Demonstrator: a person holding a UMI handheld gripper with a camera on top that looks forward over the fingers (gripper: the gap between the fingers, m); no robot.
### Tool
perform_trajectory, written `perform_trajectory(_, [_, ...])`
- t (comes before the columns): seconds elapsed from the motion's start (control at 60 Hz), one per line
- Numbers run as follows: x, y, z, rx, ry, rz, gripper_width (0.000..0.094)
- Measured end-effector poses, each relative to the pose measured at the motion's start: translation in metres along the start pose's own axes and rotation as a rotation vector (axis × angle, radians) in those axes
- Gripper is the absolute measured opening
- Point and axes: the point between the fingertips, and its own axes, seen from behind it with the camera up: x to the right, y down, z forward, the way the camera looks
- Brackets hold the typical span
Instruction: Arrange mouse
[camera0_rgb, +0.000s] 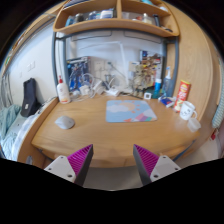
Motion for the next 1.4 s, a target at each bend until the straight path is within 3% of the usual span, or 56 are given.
perform_trajectory(0.2, [-0.074,-0.004,0.014,-0.089,-0.134,-0.05,0.0817])
perform_trajectory(0.35, [-0.1,-0.026,0.045,-0.131,-0.165,-0.077,0.0814])
perform_trajectory(0.633, [-0.081,-0.082,0.118,-0.199,-0.08,-0.102,0.081])
perform_trajectory(0.917, [-0.028,-0.166,0.18,-0.214,0.03,-0.046,0.0801])
perform_trajectory(1.283, [-0.001,-0.179,0.227,-0.242,0.144,0.056,0.0756])
perform_trajectory(1.4, [-0.002,-0.175,0.226,-0.227,0.145,0.114,0.0654])
